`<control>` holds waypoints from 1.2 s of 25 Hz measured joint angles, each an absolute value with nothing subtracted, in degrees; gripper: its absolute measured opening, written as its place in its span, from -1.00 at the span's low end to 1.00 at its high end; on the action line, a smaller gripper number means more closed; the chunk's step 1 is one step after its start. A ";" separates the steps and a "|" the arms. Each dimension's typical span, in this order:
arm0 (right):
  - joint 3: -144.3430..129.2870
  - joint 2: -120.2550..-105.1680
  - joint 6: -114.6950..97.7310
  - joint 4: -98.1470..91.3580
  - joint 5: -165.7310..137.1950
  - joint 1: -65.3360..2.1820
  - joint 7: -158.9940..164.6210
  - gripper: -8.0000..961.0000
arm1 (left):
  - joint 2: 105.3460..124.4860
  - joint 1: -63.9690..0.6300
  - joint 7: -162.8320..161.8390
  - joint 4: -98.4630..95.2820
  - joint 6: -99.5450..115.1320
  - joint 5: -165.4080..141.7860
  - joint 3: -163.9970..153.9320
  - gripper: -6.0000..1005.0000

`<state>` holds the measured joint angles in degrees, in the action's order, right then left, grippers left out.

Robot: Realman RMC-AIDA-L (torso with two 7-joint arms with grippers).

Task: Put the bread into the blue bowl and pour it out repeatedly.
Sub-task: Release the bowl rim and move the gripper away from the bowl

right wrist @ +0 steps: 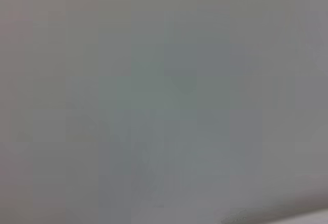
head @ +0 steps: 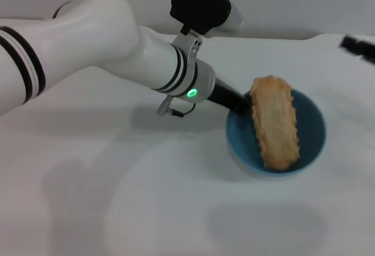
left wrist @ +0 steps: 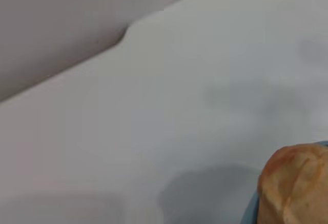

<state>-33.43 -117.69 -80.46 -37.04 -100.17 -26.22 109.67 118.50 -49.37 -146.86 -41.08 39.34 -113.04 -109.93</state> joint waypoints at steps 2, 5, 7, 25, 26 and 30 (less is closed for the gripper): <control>-32.37 -117.51 -80.24 -37.99 -98.61 -24.71 109.66 -0.15 | 118.69 -49.32 -146.79 -40.81 39.35 -112.98 -111.21 -0.99; -30.66 -117.36 -80.05 -38.08 -98.31 -23.49 109.66 -0.15 | 118.91 -49.89 -147.05 -40.47 38.05 -112.76 -116.02 -0.99; -30.19 -117.38 -79.55 -37.69 -98.39 -23.25 109.66 -0.15 | 118.98 -50.72 -147.10 -40.25 37.13 -112.66 -118.95 -0.98; -30.05 -117.79 -76.43 -34.63 -98.44 -23.09 107.52 -0.11 | 118.74 -50.84 -147.26 -40.04 33.58 -112.08 -120.53 -0.82; -30.05 -117.79 -76.26 -34.54 -98.40 -23.07 107.46 -0.11 | 118.71 -50.76 -147.27 -40.11 33.55 -112.17 -120.52 -0.81; -30.05 -117.90 -75.85 -34.54 -98.48 -23.02 107.46 -0.10 | 118.67 -50.49 -147.30 -40.67 33.53 -112.35 -120.52 -0.73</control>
<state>-30.05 -117.90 -75.85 -34.54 -98.48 -23.02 107.46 118.67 -50.49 -147.30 -40.67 33.53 -112.35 -120.52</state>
